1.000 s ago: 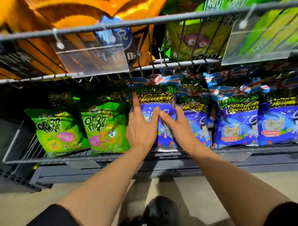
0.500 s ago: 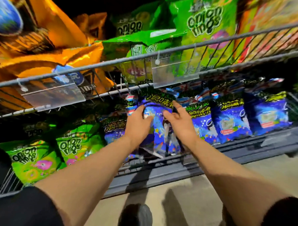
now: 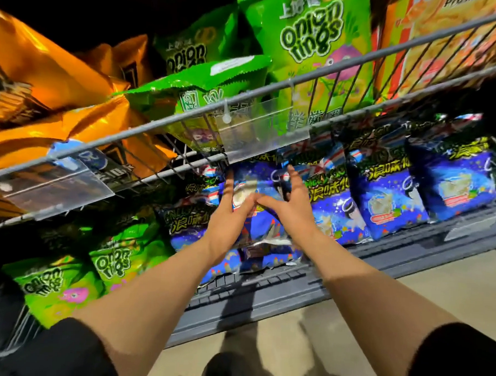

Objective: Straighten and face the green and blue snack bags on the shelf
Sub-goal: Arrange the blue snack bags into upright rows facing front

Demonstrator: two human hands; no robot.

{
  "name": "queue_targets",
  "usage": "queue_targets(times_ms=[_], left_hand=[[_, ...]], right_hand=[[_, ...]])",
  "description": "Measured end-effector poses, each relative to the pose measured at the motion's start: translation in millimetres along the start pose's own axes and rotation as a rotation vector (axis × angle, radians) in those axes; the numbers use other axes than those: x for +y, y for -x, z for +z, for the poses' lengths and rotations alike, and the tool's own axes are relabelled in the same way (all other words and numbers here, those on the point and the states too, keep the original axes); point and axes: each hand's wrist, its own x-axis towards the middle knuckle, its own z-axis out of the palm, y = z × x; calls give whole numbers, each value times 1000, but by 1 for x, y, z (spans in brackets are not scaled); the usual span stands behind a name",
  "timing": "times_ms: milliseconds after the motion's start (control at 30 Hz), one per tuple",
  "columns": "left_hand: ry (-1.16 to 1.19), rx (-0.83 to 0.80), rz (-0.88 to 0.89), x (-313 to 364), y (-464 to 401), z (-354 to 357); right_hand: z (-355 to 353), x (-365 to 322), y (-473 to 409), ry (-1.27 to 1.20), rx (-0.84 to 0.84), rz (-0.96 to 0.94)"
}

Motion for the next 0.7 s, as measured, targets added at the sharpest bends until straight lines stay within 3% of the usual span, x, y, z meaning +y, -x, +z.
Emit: queue_targets(times_ms=[100,233,333,567,700], left_hand=[[153,-39,43,6,0,23],[282,-111,132,16,-2,68],[264,-155,173,20,-3,108],[309,-270,16,0,-12,144],[237,-160,-75,3,-12,122]], right_hand=[[-29,-5,4,-83,13,59],[-79,-19,6,-44,78,-60],[-113,-18,5,108,188,-154],[-131,32,15,575,403,-74],[-106,29,30,879,617,-296]])
